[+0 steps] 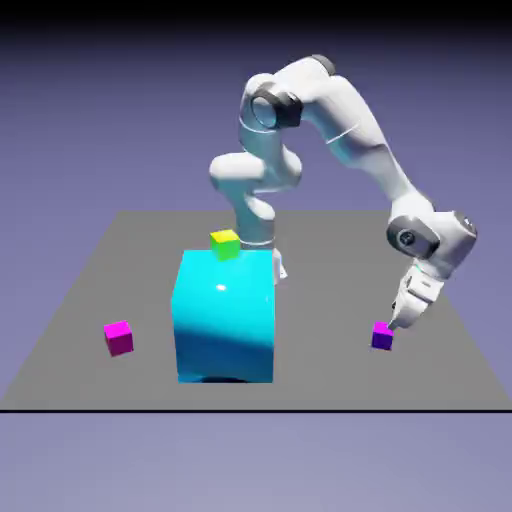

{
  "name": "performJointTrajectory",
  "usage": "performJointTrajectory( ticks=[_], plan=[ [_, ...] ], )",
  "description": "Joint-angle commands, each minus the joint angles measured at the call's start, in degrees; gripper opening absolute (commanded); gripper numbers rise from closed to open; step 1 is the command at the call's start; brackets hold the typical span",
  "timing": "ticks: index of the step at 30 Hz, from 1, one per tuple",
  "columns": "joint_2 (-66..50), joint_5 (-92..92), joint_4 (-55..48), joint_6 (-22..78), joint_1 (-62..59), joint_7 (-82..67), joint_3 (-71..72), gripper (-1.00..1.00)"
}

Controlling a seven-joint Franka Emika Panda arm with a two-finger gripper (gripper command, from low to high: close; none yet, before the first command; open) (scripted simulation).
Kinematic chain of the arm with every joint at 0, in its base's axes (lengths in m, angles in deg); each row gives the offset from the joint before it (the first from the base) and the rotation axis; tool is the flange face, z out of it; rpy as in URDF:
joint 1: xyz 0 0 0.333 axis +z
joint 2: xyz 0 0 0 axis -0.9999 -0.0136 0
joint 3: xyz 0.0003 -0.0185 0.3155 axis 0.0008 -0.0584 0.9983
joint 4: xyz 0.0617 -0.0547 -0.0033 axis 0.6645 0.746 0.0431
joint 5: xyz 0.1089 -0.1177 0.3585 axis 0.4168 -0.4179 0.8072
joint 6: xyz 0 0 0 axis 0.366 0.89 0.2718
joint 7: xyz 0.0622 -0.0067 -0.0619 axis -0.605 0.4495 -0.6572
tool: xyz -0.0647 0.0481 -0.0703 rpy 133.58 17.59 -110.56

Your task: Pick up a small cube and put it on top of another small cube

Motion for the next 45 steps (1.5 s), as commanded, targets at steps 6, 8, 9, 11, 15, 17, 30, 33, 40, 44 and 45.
performJointTrajectory(
  ticks=[6, 8, 9, 11, 15, 17, 30, 33, 40, 44, 45],
  plan=[
    [5.60, 5.62, -1.35, 5.77, -1.82, -3.51, 4.34, -1.00],
    [6.61, 9.02, -2.00, 6.79, -2.50, -3.95, 1.30, -1.00],
    [7.05, 10.61, -2.54, 7.07, -2.55, -3.83, -0.78, -1.00],
    [7.92, 13.80, -3.62, 7.61, -2.65, -3.59, -4.93, -1.00],
    [9.68, 20.18, -5.77, 8.70, -2.86, -3.12, -13.24, -1.00],
    [10.55, 23.36, -6.84, 9.25, -2.96, -2.88, -17.39, -1.00],
    [15.19, 44.40, -13.01, 12.83, -4.51, -1.75, -44.38, -1.00],
    [14.83, 49.68, -13.31, 13.72, -6.07, -2.06, -50.61, -1.00],
    [12.49, 58.74, -10.92, 14.45, -14.06, -3.30, -64.56, -1.00],
    [10.54, 58.86, -7.25, 13.59, -22.37, -3.48, -70.80, -1.00],
    [10.64, 58.48, -7.30, 13.70, -23.29, -2.87, -71.67, -1.00]
  ],
)
